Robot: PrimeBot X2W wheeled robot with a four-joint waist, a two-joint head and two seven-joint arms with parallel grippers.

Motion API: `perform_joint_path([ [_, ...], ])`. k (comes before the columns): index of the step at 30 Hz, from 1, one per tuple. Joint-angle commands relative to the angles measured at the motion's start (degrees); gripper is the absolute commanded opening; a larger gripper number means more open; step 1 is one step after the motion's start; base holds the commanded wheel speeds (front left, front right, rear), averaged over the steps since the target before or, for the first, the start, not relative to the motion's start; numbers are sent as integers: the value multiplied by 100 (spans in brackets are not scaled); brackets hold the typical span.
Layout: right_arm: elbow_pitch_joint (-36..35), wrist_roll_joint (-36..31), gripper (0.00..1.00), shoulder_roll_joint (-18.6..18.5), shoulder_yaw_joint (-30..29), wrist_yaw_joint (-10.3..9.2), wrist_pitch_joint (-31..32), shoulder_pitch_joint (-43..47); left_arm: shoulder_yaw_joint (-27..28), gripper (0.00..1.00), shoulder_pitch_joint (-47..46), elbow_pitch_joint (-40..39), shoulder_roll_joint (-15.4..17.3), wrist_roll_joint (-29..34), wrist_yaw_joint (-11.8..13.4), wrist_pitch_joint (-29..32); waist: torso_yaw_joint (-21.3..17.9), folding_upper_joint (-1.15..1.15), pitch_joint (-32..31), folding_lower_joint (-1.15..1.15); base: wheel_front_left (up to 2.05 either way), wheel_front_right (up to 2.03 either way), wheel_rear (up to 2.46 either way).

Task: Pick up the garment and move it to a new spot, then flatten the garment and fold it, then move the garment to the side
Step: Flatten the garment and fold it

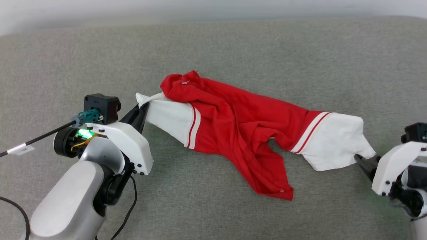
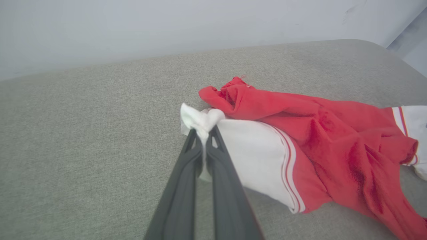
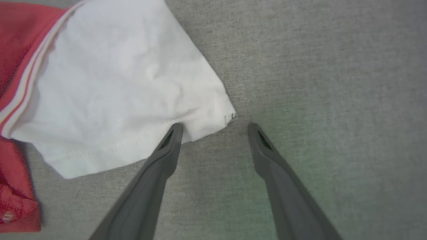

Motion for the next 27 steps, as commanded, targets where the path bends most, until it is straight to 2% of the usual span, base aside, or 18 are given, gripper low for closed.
perform_joint_path([
  [1, 160, 58, 100, -83, 110, -4, 177, -213, -5, 0, -63, -96, 21, 35, 19, -4, 163, 0, 237, 0, 0, 0, 0],
  [7, 809, 255, 100, 25, 465, -1, 727, -255, -25, 0, -99, -149, 29, 45, 12, -25, 263, 0, 403, 0, 0, 0, 0],
  [8, 897, 295, 64, 54, 499, -1, 797, -238, -28, 0, -101, -141, 31, 38, 9, -28, 269, 0, 411, 0, 0, 0, 0],
  [9, 968, 332, 36, 74, 524, -1, 859, -240, -30, 0, -103, -130, 30, 28, 4, -31, 277, 0, 414, 0, 0, 0, 0],
  [10, 1022, 373, 0, 75, 548, -1, 903, -248, -32, 0, -101, -117, 28, 17, -4, -37, 282, 0, 408, 0, 0, 0, 0],
  [14, 1043, 484, 0, -80, 566, 2, 842, -352, -30, 0, -65, -59, 38, -19, -15, -35, 282, 0, 349, 0, 0, 0, 0],
  [19, 740, 474, 0, -372, 540, -4, 559, -633, 36, 0, -44, 17, 85, -52, 1, -89, 250, 0, 221, 0, 0, 0, 0],
  [20, 500, 393, 0, -556, 524, -4, 341, -787, 68, 0, -39, 67, 125, -34, 26, -136, 225, 0, 111, 0, 0, 0, 0],
  [22, 265, 260, 0, -696, 465, -4, 113, -904, 112, 0, -61, 117, 169, -2, 49, -185, 191, 0, -23, 0, 0, 0, 0],
  [27, 43, 32, 0, -835, 300, -4, -132, -1077, 237, 0, -182, 305, 295, -11, 65, -254, 140, 0, -321, 0, 0, 0, 0],
])
